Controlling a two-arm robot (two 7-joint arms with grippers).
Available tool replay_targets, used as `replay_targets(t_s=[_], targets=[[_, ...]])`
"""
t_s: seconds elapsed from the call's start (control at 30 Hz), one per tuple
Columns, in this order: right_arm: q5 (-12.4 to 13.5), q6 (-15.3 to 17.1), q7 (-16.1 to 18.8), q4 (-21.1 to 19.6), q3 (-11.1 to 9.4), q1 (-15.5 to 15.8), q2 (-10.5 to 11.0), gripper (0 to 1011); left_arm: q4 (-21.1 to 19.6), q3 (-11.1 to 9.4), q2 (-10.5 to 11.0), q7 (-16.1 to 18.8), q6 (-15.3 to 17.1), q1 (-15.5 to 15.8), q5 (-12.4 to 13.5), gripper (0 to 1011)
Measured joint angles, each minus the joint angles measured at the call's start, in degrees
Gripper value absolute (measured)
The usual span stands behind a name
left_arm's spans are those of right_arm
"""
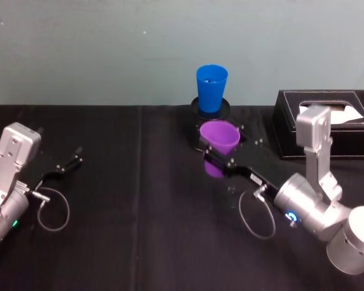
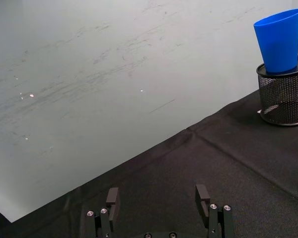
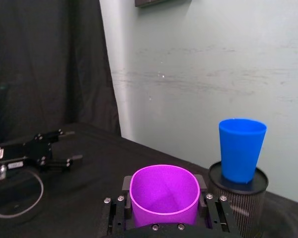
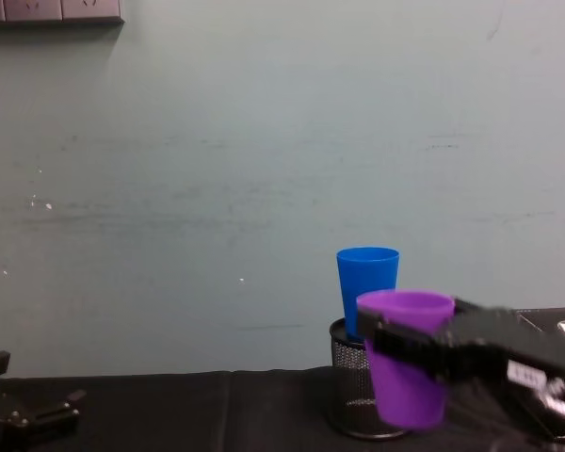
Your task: Pick up one cup with a gripper and tap it against the other cup.
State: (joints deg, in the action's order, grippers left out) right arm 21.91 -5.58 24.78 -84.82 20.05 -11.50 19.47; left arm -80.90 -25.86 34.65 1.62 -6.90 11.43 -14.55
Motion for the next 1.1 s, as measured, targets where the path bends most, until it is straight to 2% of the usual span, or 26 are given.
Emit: replay_targets(t_s=[0.13, 0.23, 0.7, 1.1], targets=[[-0.58, -4.32, 0.92, 2.03, 0.32, 1.41, -0.14, 723, 0.00, 0.00, 0.00, 0.00, 0.00, 0.00, 0.00, 1000], [-1.24, -5.97, 1.22, 3.31, 0.60, 1.78, -0.49, 723, 0.00, 0.00, 0.00, 0.00, 0.00, 0.00, 0.00, 1000], [-4.14, -9.61, 0.79, 7.92, 0.75, 3.13, -2.30, 723, 0.00, 0.00, 0.00, 0.00, 0.00, 0.00, 0.00, 1000], [-4.94, -11.57, 1.13, 10.56, 0.41, 3.51, -3.52, 723, 0.00, 0.00, 0.00, 0.00, 0.00, 0.00, 0.00, 1000]])
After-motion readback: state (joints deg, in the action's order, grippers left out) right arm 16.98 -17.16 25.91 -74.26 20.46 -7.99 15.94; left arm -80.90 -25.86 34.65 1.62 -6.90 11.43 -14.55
